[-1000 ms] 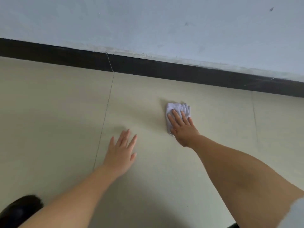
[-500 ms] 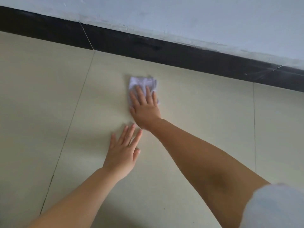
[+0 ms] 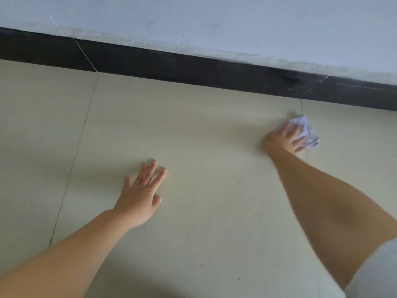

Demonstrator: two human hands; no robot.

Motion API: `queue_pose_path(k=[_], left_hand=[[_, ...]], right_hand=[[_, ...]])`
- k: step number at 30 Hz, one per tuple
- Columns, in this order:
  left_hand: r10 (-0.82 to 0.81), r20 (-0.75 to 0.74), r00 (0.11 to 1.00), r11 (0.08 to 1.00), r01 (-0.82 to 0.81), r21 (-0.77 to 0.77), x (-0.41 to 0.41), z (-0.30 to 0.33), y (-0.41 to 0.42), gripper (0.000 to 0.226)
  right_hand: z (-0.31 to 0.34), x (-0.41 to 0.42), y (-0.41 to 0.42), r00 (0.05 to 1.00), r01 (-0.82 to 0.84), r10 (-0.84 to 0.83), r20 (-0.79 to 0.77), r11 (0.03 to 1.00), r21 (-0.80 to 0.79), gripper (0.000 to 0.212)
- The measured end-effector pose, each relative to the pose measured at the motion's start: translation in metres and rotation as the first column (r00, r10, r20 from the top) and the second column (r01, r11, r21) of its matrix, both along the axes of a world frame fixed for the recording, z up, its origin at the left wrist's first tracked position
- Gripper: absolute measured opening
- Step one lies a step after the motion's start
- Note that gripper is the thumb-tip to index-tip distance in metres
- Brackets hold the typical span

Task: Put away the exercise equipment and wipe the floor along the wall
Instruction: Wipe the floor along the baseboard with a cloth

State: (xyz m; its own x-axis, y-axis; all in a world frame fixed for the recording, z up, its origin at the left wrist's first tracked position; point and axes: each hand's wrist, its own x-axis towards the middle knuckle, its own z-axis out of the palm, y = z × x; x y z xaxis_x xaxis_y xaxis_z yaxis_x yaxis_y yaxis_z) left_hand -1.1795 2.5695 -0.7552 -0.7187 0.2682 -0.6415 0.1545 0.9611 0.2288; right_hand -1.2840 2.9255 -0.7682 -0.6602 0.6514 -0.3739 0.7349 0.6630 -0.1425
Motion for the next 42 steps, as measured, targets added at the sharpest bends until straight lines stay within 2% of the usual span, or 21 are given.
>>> queue_pose_path(k=[2,4,5,8,10,11,14,16,18,21,24,26,28,30,31,32,34,36,38,40,42], left_hand=[[0.046,0.036,0.998,0.997,-0.048,0.061,-0.004,0.003,0.000,0.069],[0.201,0.068,0.977,0.953,-0.211,0.217,-0.010,0.008,0.001,0.067],[0.321,0.082,0.944,0.886,-0.329,0.325,-0.013,0.011,0.001,0.069],[0.604,0.103,0.790,0.640,-0.559,0.527,-0.019,0.016,-0.001,0.067],[0.572,0.040,0.820,0.728,-0.529,0.435,-0.018,0.011,-0.005,0.063],[0.514,0.024,0.858,0.803,-0.490,0.338,-0.014,0.008,-0.005,0.062],[0.341,-0.010,0.940,0.935,-0.338,0.105,-0.004,0.000,0.000,0.065],[0.297,-0.053,0.953,0.954,-0.293,0.069,-0.003,-0.001,0.003,0.070],[0.318,-0.033,0.948,0.945,-0.314,0.086,-0.006,0.001,0.001,0.069],[0.339,0.041,0.940,0.934,-0.342,0.103,-0.013,0.005,-0.003,0.065],[0.362,0.069,0.930,0.920,-0.368,0.135,-0.017,0.007,-0.003,0.061],[0.417,0.049,0.908,0.888,-0.418,0.192,-0.017,0.007,-0.001,0.059],[0.470,0.065,0.880,0.849,-0.471,0.240,-0.018,0.007,-0.001,0.059],[0.481,0.094,0.872,0.834,-0.488,0.257,-0.018,0.008,-0.003,0.058],[0.473,0.094,0.876,0.839,-0.481,0.256,-0.018,0.008,-0.004,0.057],[0.460,0.090,0.883,0.849,-0.468,0.247,-0.018,0.008,-0.005,0.057],[0.425,0.090,0.901,0.873,-0.434,0.223,-0.018,0.009,-0.007,0.056],[0.385,0.100,0.917,0.892,-0.398,0.214,-0.018,0.008,-0.011,0.057],[0.361,0.102,0.927,0.901,-0.375,0.216,-0.016,0.007,-0.014,0.059],[0.355,0.098,0.930,0.905,-0.368,0.212,-0.014,0.006,-0.014,0.062],[0.356,0.090,0.930,0.908,-0.367,0.202,-0.012,0.006,-0.012,0.063]], right_hand=[[-0.008,0.006,-0.068,0.985,-0.169,0.168,-0.047,0.985,-0.019,0.059],[-0.015,0.032,-0.151,0.852,-0.498,0.499,-0.161,0.866,0.046,0.057],[-0.017,0.051,-0.190,0.747,-0.622,0.625,-0.227,0.777,0.095,0.057],[-0.009,0.097,-0.238,0.340,-0.940,0.936,-0.090,0.338,-0.036,0.054],[-0.012,0.100,-0.209,0.193,-0.981,0.970,-0.146,0.191,-0.026,0.052],[-0.021,0.100,-0.185,0.227,-0.972,0.959,-0.171,0.233,0.020,0.053],[-0.028,0.098,-0.089,0.589,-0.790,0.797,-0.134,0.603,0.114,0.056],[-0.025,0.105,-0.016,0.803,-0.567,0.583,-0.121,0.811,0.146,0.057],[-0.008,0.113,0.028,0.977,-0.202,0.204,-0.061,0.979,0.043,0.056],[-0.010,0.112,0.008,0.989,0.137,-0.135,-0.055,0.990,0.040,0.054],[-0.027,0.123,-0.091,0.939,-0.223,0.260,-0.227,0.958,0.178,0.056],[-0.024,0.148,-0.166,0.776,-0.569,0.595,-0.208,0.803,0.175,0.058],[-0.014,0.174,-0.219,0.490,-0.859,0.856,-0.163,0.506,0.074,0.060],[-0.012,0.183,-0.230,0.272,-0.961,0.955,-0.119,0.276,0.014,0.059],[-0.016,0.181,-0.219,0.239,-0.968,0.963,-0.123,0.247,0.048,0.059],[-0.021,0.178,-0.201,0.262,-0.958,0.955,-0.138,0.275,0.084,0.059],[-0.031,0.170,-0.149,0.493,-0.862,0.861,-0.128,0.503,0.062,0.059],[-0.031,0.167,-0.081,0.757,-0.622,0.636,-0.149,0.772,0.135,0.058],[-0.020,0.173,-0.016,0.935,-0.314,0.330,-0.130,0.940,0.132,0.055],[-0.003,0.178,0.014,0.998,0.008,-0.007,-0.057,1.000,0.006,0.054],[-0.007,0.179,-0.006,0.989,0.142,-0.141,-0.042,0.989,0.033,0.054]])
